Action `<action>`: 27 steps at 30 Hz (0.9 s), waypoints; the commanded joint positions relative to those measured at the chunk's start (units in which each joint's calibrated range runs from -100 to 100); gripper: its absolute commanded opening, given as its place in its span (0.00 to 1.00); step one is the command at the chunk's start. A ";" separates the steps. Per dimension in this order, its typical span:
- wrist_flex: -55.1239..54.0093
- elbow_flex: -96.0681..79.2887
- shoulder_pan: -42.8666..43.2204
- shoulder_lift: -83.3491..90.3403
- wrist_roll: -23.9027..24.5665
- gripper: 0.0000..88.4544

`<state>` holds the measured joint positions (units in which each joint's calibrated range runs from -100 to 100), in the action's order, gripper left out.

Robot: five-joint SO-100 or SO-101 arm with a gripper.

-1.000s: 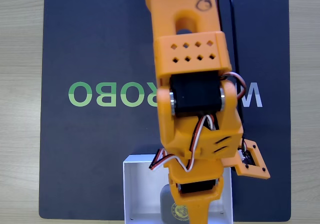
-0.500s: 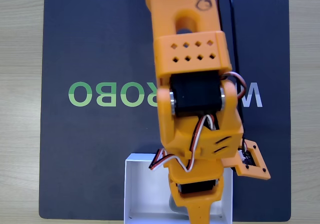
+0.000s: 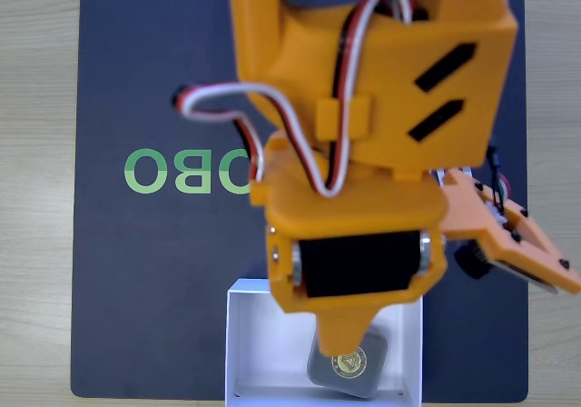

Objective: Grab the usb to bin

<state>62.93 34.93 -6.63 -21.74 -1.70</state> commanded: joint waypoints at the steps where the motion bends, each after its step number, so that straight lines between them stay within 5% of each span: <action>1: 1.01 -8.73 -0.02 13.56 -0.14 0.01; 27: 0.67 -89.76 0.74 78.59 -1.77 0.02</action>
<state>64.22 -49.03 -6.19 50.60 -2.12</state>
